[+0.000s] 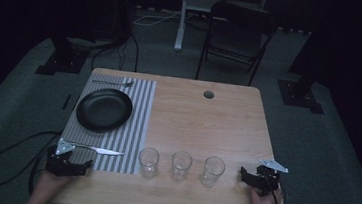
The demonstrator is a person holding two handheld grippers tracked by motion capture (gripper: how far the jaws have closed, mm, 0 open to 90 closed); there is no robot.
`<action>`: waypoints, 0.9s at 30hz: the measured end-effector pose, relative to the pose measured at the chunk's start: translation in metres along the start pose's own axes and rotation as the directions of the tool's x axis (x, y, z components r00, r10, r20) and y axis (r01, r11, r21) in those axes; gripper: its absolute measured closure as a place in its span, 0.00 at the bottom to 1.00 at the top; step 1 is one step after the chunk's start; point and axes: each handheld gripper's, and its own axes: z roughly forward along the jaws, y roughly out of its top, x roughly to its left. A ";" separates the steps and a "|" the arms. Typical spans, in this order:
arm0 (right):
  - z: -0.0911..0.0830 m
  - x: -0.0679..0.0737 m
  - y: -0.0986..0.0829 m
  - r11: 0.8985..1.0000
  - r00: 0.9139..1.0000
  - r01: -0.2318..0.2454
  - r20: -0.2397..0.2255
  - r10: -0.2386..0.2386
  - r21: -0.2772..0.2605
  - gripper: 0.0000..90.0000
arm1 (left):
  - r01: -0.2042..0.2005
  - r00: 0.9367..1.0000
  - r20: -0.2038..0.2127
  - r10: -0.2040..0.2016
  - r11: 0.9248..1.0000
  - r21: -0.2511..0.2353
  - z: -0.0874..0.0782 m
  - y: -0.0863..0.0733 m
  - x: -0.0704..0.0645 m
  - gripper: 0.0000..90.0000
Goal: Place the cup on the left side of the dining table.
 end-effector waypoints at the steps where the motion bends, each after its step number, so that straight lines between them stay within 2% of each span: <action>1: 0.000 0.000 0.000 1.000 1.000 -0.001 -0.001 0.001 0.002 0.13 | -0.002 1.000 0.001 0.002 1.000 0.000 0.000 0.000 0.000 0.01; 20: 0.001 0.000 0.001 1.000 1.000 -0.001 -0.001 0.001 0.003 0.13 | -0.010 1.000 0.009 0.010 1.000 -0.007 -0.002 -0.001 0.002 0.03; 22: 0.001 0.000 0.001 1.000 1.000 -0.001 -0.001 0.001 0.003 0.13 | -0.036 0.999 0.003 0.036 0.999 -0.021 -0.004 -0.003 0.001 0.04; 25: 0.001 0.000 0.001 1.000 1.000 -0.001 0.000 0.001 0.003 0.13 | -0.055 0.998 0.016 0.056 0.998 -0.038 -0.006 -0.004 -0.001 0.05; 27: 0.001 0.000 0.001 1.000 1.000 -0.001 -0.001 0.001 0.003 0.13 | -0.075 0.997 0.018 0.075 0.997 -0.027 -0.006 -0.004 -0.003 0.05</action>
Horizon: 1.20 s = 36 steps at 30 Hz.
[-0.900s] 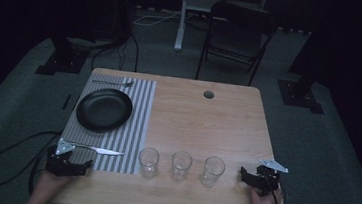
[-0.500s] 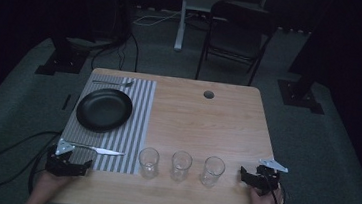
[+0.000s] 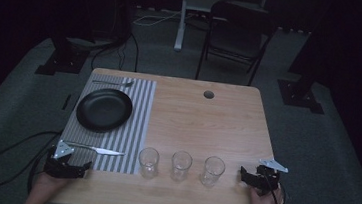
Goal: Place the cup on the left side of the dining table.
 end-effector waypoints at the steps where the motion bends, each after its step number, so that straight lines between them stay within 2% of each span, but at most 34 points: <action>1: 0.000 0.000 0.000 1.000 1.000 0.000 0.000 0.000 0.000 0.13 | -0.011 1.000 0.009 0.011 1.000 0.002 0.000 0.000 0.000 0.05; 5: 0.000 0.000 0.000 1.000 1.000 0.000 0.000 0.000 0.000 0.13 | -0.021 1.000 0.018 0.021 1.000 -0.004 -0.001 0.001 0.000 0.05; 6: 0.000 0.000 0.000 1.000 1.000 0.000 0.000 0.000 0.000 0.13 | -0.020 0.999 0.040 0.020 1.000 -0.010 -0.002 0.000 0.000 0.05; 7: 0.000 0.000 0.000 1.000 1.000 -0.001 0.000 0.001 0.000 0.13 | -0.022 0.999 0.034 0.023 1.000 -0.013 -0.002 0.000 0.000 0.05; 9: 0.000 0.000 0.000 1.000 1.000 -0.001 0.000 0.001 0.000 0.13 | -0.028 0.998 0.058 0.029 0.999 -0.015 -0.004 0.000 -0.001 0.05; 15: 0.000 0.000 0.000 1.000 1.000 0.000 0.000 0.000 0.000 0.13 | -0.053 0.996 0.071 0.052 0.999 0.007 -0.007 -0.002 -0.006 0.05; 17: 0.000 0.000 0.000 1.000 1.000 0.000 0.000 0.000 0.000 0.13 | -0.057 0.994 0.095 0.057 0.998 0.003 -0.009 -0.001 -0.008 0.05; 23: 0.000 0.000 0.000 1.000 1.000 -0.001 0.001 0.001 0.000 0.13 | -0.073 0.990 0.120 0.072 0.997 0.001 -0.008 0.003 -0.013 0.05; 24: 0.000 0.000 0.000 1.000 1.000 -0.001 0.001 0.001 -0.001 0.13 | -0.071 0.988 0.136 0.070 0.997 0.004 -0.008 0.003 -0.013 0.05; 29: 0.000 0.000 0.000 1.000 1.000 0.000 0.001 0.000 -0.001 0.13 | -0.083 0.986 0.143 0.084 0.996 -0.011 -0.010 0.006 -0.017 0.05; 34: 0.000 0.000 0.000 1.000 1.000 0.000 0.001 0.000 -0.001 0.13 | -0.085 0.981 0.173 0.089 0.996 -0.032 -0.014 0.013 -0.020 0.06; 36: 0.000 0.000 0.000 1.000 1.000 0.000 0.001 0.000 -0.001 0.13 | -0.098 0.980 0.171 0.103 0.994 -0.039 -0.015 0.017 -0.022 0.06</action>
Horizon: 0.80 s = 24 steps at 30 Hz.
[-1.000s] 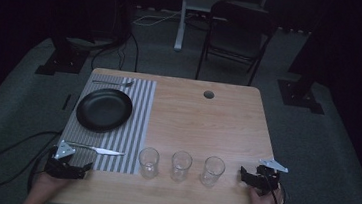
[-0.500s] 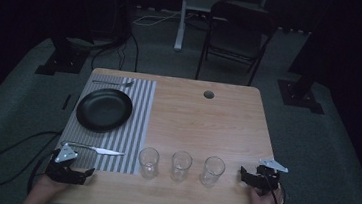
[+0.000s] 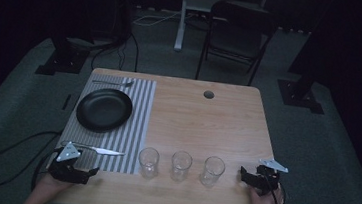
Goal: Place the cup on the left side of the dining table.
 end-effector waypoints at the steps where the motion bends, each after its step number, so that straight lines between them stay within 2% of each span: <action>1: 0.000 0.000 0.000 1.000 1.000 -0.001 0.000 0.001 0.000 0.13 | 0.001 1.000 0.014 -0.001 1.000 0.003 0.000 0.002 -0.001 0.06; 3: 0.000 0.000 0.000 1.000 1.000 0.000 0.000 0.000 0.000 0.13 | -0.014 1.000 0.011 0.014 1.000 -0.003 -0.001 0.005 -0.003 0.06; 4: 0.000 0.000 0.000 1.000 1.000 0.000 0.000 0.000 0.000 0.13 | -0.015 0.999 0.031 0.015 1.000 -0.003 -0.001 0.007 -0.004 0.06; 7: 0.000 0.000 0.000 1.000 1.000 -0.001 0.000 0.001 0.000 0.13 | -0.027 0.999 0.035 0.027 1.000 -0.010 -0.002 0.010 -0.007 0.06; 9: 0.000 0.000 0.000 1.000 1.000 0.000 0.000 0.000 0.000 0.13 | -0.049 0.998 0.048 0.050 0.999 -0.021 -0.004 0.018 -0.012 0.06; 12: 0.000 0.000 0.000 1.000 1.000 -0.001 0.000 0.001 0.000 0.13 | -0.050 0.997 0.063 0.051 0.998 -0.024 -0.005 0.022 -0.013 0.06; 17: 0.000 0.000 0.000 1.000 1.000 0.000 0.000 0.000 0.000 0.13 | -0.086 0.993 0.085 0.088 0.996 -0.026 -0.005 0.034 -0.022 0.06; 24: 0.000 0.000 0.000 1.000 1.000 -0.001 0.000 0.001 0.000 0.13 | -0.108 0.987 0.113 0.113 0.993 -0.051 -0.008 0.048 -0.029 0.06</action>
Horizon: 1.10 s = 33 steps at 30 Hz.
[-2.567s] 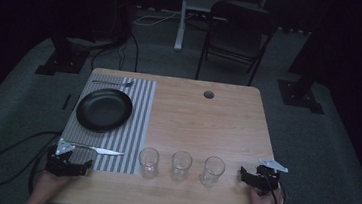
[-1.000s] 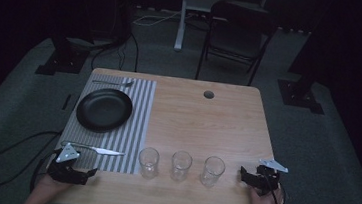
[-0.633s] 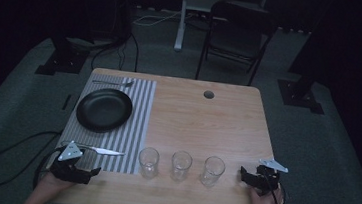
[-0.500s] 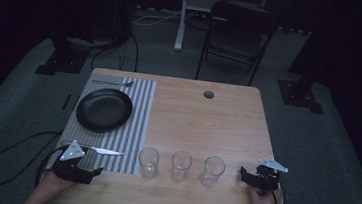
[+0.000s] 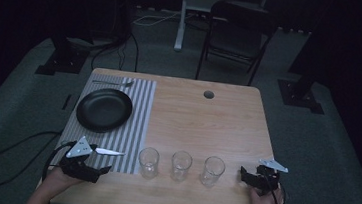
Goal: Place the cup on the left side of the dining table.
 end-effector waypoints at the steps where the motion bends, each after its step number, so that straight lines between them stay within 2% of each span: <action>1: 0.000 0.000 0.000 1.000 1.000 0.000 0.000 0.000 0.000 0.13 | 0.000 1.000 0.000 0.000 1.000 0.000 0.000 0.000 0.000 0.06; 8: 0.000 0.000 0.000 1.000 1.000 0.000 0.000 0.000 0.000 0.13 | -0.030 1.000 0.008 0.030 0.999 -0.022 -0.003 0.012 -0.006 0.06; 15: 0.000 0.000 0.000 1.000 1.000 0.002 0.000 -0.002 0.000 0.13 | -0.041 0.998 0.046 0.043 0.998 -0.041 -0.004 0.023 -0.010 0.06; 24: 0.000 0.000 0.000 1.000 1.000 0.002 0.000 -0.002 -0.001 0.13 | -0.073 0.996 0.054 0.076 0.996 -0.057 -0.002 0.040 -0.015 0.08; 33: 0.000 0.000 0.000 1.000 1.000 0.002 0.000 -0.002 -0.001 0.13 | -0.104 0.990 0.086 0.109 0.992 -0.064 0.004 0.056 -0.023 0.08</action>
